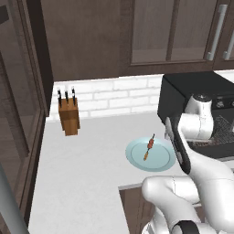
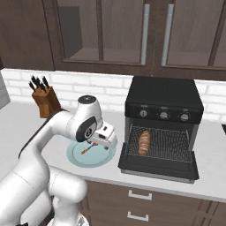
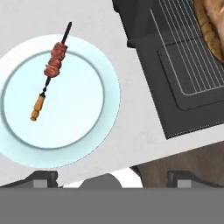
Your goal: Pick up the kebab skewer and baguette bread, and place them inside the toaster oven. Close the toaster oven door and start by setting the timer.
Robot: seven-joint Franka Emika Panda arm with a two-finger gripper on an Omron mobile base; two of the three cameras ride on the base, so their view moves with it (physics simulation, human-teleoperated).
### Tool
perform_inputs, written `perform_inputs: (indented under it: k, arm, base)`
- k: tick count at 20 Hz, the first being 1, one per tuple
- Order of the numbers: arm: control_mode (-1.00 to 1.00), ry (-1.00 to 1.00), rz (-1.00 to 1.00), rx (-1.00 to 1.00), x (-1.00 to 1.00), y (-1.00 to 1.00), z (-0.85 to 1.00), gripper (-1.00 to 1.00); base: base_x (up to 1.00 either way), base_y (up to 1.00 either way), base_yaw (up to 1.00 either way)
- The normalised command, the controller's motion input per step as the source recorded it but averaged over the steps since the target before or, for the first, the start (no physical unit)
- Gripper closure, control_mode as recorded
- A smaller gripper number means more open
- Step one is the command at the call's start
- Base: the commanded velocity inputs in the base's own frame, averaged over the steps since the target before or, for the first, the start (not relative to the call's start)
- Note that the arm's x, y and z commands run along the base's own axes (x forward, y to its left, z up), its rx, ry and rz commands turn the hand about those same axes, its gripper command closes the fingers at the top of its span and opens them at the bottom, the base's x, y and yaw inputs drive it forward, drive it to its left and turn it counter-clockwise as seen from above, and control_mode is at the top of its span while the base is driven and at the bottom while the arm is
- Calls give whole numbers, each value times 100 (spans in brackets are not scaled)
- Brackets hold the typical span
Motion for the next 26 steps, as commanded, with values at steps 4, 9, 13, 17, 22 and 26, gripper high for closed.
perform_inputs:
  k: [4, 9, 13, 17, 22, 26]
  arm:
    - [-100, 28, -9, 0, 82, 100, -1, -100]
    - [-100, 22, 0, 3, 86, 53, -15, -100]
    - [-100, 3, 0, 3, 12, 27, -48, -100]
    - [-100, 0, 0, 10, 0, 2, -52, -100]
    - [-100, -3, 0, 13, 0, -6, -57, -100]
    - [-100, -1, -3, 7, 26, 3, -51, -100]
  base:
    - [0, 0, 0]
    - [0, 0, 0]
    - [0, 0, 0]
    - [0, 0, 0]
    - [0, 0, 0]
    - [0, 0, 0]
